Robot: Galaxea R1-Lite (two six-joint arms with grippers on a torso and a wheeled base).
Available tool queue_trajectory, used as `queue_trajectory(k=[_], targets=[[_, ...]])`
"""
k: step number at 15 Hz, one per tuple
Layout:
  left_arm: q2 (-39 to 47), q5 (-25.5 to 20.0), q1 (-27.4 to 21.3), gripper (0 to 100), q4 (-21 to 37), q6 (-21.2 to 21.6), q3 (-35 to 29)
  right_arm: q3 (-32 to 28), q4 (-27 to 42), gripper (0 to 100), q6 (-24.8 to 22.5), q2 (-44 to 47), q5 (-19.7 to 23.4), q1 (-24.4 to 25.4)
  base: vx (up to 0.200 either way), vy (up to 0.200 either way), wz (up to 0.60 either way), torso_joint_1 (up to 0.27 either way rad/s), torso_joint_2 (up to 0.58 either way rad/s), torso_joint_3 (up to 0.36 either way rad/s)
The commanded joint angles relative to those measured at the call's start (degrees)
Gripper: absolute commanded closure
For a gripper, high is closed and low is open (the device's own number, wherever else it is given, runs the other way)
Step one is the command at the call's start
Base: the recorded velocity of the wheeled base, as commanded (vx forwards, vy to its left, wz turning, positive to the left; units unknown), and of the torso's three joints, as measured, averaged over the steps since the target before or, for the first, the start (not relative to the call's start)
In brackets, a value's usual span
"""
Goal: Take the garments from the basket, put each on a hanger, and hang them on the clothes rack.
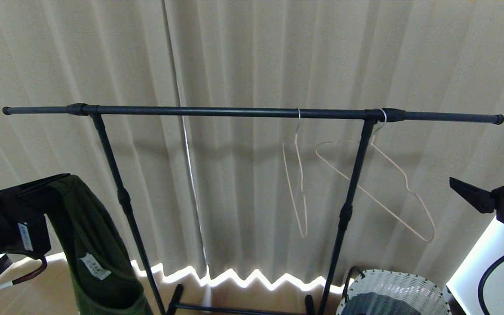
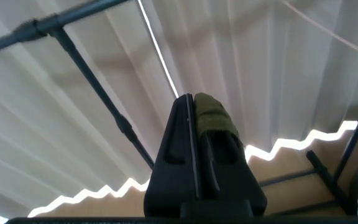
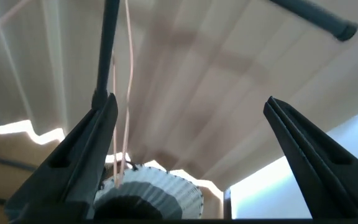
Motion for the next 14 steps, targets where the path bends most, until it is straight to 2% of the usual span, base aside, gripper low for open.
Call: queue_trajectory(k=[1, 2, 4, 5, 7, 10, 11, 14], targets=[[0.22, 0.01, 0.03, 100, -0.08, 0.06, 0.73, -2.88, 0.20, 0, 0.65, 4.48, 0.05, 0.00, 0.000, 0.000, 0.00, 0.000, 0.00, 0.000], [0.39, 0.01, -0.06, 100, -0.08, 0.06, 2.13, -6.13, 1.26, 0, 0.82, 8.87, 0.14, 0.44, 0.000, 0.000, 0.00, 0.000, 0.00, 0.000], [1.45, 0.10, -0.06, 100, -0.08, 0.06, 2.66, -12.46, 7.59, 0, 0.82, 13.80, 0.22, 1.67, 0.000, 0.000, 0.00, 0.000, 0.00, 0.000], [1.54, 0.10, -0.06, 100, -0.17, 0.06, 2.75, -16.50, 12.42, 0, 1.00, 16.26, 0.93, 2.99, 0.000, 0.000, 0.00, 0.000, 0.00, 0.000], [1.27, 0.10, -0.06, 100, -0.17, 0.06, 2.66, -21.07, 17.08, 0, 2.23, 20.48, 2.68, 3.34, 0.000, 0.000, 0.00, 0.000, 0.00, 0.000], [0.48, 0.10, -0.06, 100, -0.17, 0.14, 2.75, -23.71, 17.61, 0, 4.43, 26.28, 2.86, 3.17, 0.000, 0.000, 0.00, 0.000, 0.00, 0.000], [0.39, 0.10, -0.06, 100, -0.17, 0.14, 2.66, -25.20, 17.69, 0, 7.06, 28.91, 2.86, 3.17, 0.000, 0.000, 0.00, 0.000, 0.00, 0.000], [0.39, 0.10, -0.14, 100, -0.08, 0.23, 2.83, -27.58, 18.05, 0, 9.61, 34.01, 2.68, 2.64, 0.000, 0.000, 0.00, 0.000, 0.00, 0.000]])
